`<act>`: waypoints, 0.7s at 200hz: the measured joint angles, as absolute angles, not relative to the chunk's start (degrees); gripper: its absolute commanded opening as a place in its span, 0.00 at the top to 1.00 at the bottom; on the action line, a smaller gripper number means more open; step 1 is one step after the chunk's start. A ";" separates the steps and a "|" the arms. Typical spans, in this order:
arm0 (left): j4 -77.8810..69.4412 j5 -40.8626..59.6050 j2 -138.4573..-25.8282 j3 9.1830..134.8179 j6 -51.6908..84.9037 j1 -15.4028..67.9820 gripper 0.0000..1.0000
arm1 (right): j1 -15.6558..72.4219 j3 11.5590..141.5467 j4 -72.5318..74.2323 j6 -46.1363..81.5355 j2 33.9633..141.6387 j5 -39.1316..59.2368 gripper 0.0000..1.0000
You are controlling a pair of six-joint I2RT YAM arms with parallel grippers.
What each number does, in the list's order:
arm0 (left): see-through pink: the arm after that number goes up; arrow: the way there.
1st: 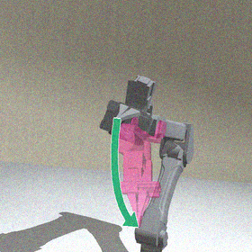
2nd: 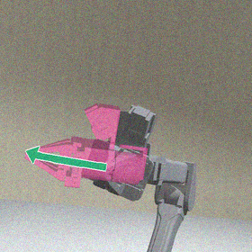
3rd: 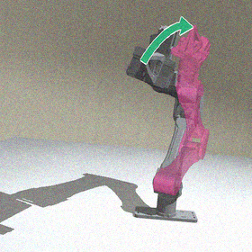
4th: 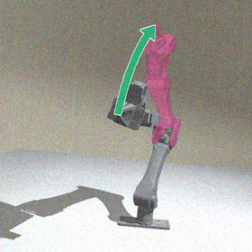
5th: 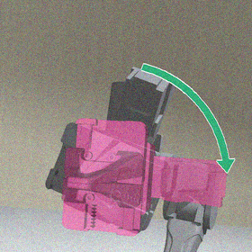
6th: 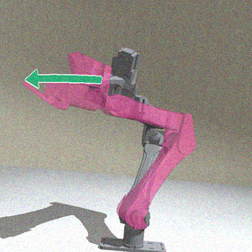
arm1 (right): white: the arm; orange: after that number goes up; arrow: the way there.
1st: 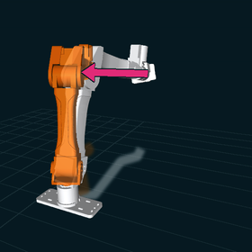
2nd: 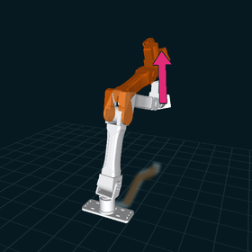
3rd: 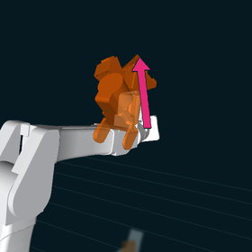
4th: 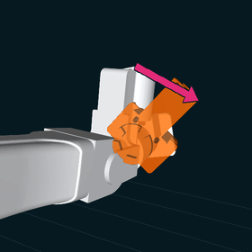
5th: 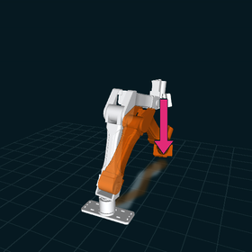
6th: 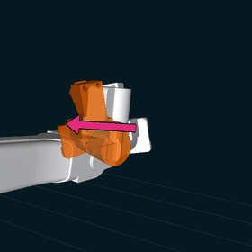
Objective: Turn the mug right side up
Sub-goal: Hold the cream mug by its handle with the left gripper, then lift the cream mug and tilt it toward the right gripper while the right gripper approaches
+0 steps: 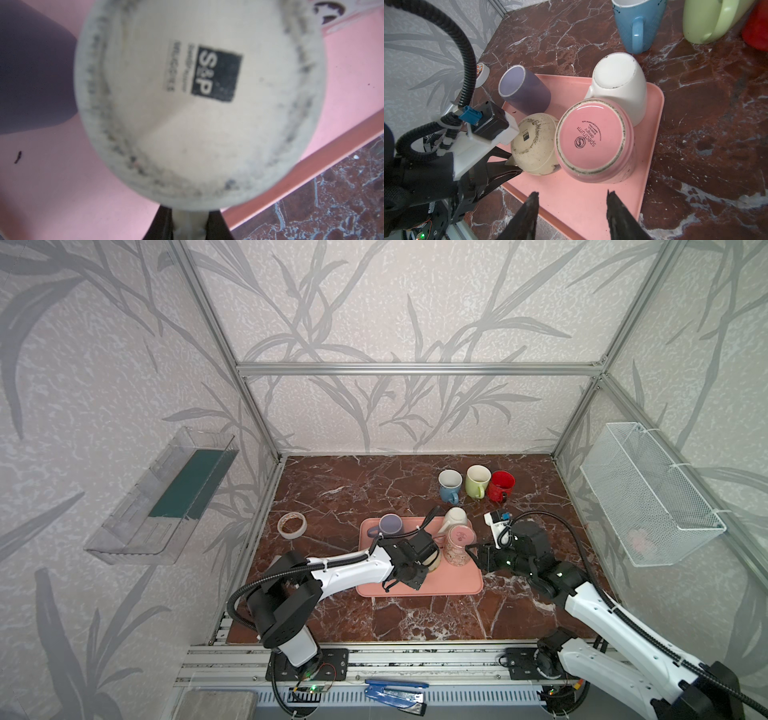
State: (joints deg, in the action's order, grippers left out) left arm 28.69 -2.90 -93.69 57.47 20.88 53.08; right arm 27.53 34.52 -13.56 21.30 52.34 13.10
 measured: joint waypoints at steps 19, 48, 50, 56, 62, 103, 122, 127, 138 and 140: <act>28.67 -2.94 -93.69 57.47 21.06 53.06 0.91 | 27.53 34.52 -13.54 21.30 52.34 13.08 0.47; 28.64 -2.94 -93.67 57.47 21.06 52.82 1.00 | 27.49 34.52 -13.54 21.30 52.34 13.10 0.47; 28.64 -2.94 -93.67 57.47 21.06 52.82 1.00 | 27.49 34.52 -13.54 21.28 52.34 13.10 0.47; 28.64 -2.92 -93.67 57.47 21.06 52.80 1.00 | 27.49 34.52 -13.54 21.28 52.34 13.10 0.47; 28.64 -2.92 -93.67 57.47 21.06 52.80 1.00 | 27.49 34.52 -13.52 21.30 52.34 13.10 0.47; 27.44 -2.42 -93.17 56.73 21.71 52.29 1.00 | 27.49 34.30 -13.23 21.39 52.34 13.19 0.47; 25.67 -0.80 -91.44 54.92 22.74 50.92 1.00 | 27.49 34.13 -13.10 21.45 52.34 13.58 0.47; 25.23 -0.30 -90.76 54.35 23.07 50.39 1.00 | 27.49 34.09 -13.06 21.45 52.34 13.61 0.47; 24.32 1.21 -89.21 52.93 24.05 48.99 1.00 | 27.49 33.89 -13.02 21.47 52.34 13.78 0.47; 24.10 1.43 -88.86 52.62 24.21 48.73 1.00 | 27.49 33.87 -13.02 21.47 52.36 13.82 0.47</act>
